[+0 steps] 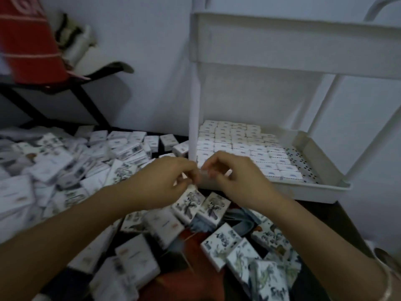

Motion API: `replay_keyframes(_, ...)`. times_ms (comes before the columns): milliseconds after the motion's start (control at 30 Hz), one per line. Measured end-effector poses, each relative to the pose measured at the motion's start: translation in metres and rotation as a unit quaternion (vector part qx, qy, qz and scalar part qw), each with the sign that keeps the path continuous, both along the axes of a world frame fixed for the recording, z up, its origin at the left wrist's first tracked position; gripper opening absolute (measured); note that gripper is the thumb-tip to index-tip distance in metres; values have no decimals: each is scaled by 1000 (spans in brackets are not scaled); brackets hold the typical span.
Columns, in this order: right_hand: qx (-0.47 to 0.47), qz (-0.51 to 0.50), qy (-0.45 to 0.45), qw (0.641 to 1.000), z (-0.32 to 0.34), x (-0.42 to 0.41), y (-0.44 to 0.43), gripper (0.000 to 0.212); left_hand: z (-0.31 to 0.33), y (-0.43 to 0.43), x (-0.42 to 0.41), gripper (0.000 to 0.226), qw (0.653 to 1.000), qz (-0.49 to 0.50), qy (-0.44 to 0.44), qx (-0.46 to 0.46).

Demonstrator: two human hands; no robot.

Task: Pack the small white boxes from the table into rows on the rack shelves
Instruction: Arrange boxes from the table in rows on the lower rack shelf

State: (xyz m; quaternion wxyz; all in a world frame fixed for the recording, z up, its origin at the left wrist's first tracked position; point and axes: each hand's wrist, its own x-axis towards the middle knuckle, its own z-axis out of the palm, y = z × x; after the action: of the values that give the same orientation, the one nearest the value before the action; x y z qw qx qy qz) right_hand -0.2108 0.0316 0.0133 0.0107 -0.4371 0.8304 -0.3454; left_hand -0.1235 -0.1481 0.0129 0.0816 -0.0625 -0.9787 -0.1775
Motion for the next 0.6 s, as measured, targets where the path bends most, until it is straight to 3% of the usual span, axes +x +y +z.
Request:
replay_keyframes(67,51,66,9,996,-4,24,-14,27,-3,-16,24,24,1000,30,-4,0)
replay_keyframes(200,189,156,134,960,-16,54,-40,51,-13,-38,66,20,997,74,-17,-3)
replay_keyframes(367,273,166,113,941,-20,60,-53,81,-27,-43,105,29,995,90,-24,-28)
replay_keyframes(533,262,147,225,927,-18,63,-51,67,-31,-38,114,35,989,96,-80,-85)
replay_keyframes(600,242,127,231,934,-20,66,-47,62,-28,-36,107,36,988,90,-84,-92)
